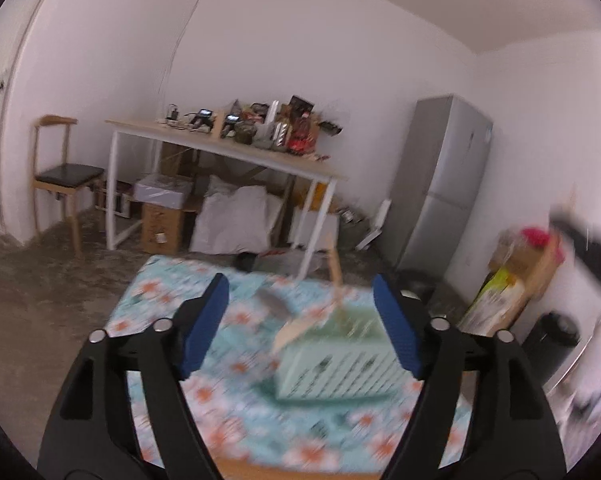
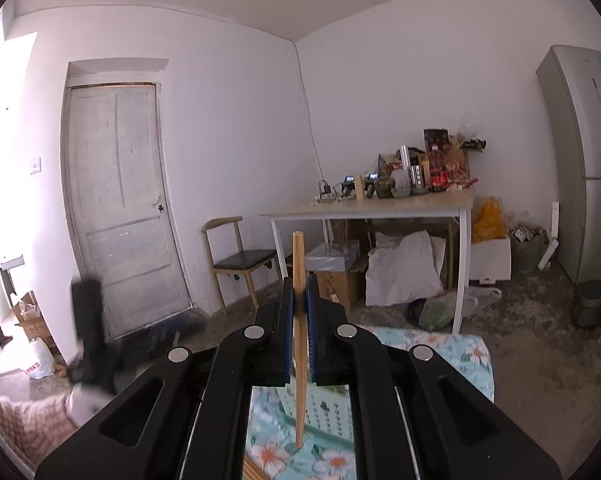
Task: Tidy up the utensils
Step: 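Lower the chopstick into the holder and open the right gripper, then grasp the remaining wooden chopsticks with the left gripper while the right gripper moves beside them, then grasp some chopsticks with the right gripper while the left gripper holds the rest, then lift the chopsticks in both grippers up over the green holder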
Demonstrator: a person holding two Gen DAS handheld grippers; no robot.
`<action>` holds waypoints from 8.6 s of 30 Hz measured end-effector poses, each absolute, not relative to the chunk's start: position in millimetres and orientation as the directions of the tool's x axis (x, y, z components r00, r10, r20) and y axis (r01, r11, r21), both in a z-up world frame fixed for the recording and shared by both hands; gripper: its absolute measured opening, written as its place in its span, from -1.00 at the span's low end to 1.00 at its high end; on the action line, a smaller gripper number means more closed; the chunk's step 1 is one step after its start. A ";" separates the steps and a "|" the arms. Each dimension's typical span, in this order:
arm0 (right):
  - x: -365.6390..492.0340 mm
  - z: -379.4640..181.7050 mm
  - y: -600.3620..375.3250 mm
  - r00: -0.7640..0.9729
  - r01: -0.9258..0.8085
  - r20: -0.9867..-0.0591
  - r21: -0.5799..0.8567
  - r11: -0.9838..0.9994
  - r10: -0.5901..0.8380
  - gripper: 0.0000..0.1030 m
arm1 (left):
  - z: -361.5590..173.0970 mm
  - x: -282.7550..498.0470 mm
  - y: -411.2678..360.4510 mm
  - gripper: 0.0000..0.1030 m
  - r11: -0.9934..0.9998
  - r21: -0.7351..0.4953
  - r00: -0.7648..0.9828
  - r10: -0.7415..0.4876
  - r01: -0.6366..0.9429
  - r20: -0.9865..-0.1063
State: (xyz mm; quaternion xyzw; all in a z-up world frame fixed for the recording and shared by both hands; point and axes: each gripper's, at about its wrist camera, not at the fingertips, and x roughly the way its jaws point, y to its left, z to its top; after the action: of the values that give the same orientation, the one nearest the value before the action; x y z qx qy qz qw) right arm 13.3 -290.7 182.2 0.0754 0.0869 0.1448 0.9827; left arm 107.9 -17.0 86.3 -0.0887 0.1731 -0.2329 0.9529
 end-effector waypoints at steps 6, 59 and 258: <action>38.5 209.1 -292.5 0.949 -0.269 -0.119 0.172 0.948 0.291 -0.88 | 42.8 69.5 8.6 0.63 0.919 -0.168 0.836 -0.393 0.356 -0.382; 30.6 -55.7 -276.8 0.627 0.176 -0.779 0.159 0.971 0.013 0.86 | -60.7 56.1 20.1 0.52 0.870 -0.403 0.602 -0.490 0.286 -0.631; -19.2 115.4 -276.8 0.900 -0.227 -0.297 0.304 0.925 0.319 -0.88 | 48.3 23.5 37.0 -0.91 0.855 -0.392 0.816 -0.475 0.340 -0.328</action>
State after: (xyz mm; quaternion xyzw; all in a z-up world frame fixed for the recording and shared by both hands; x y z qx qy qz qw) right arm -19.2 -276.8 115.4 0.1322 0.1729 0.1413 0.9657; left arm 23.5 37.0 48.3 -0.1596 0.2115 -0.2169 0.9396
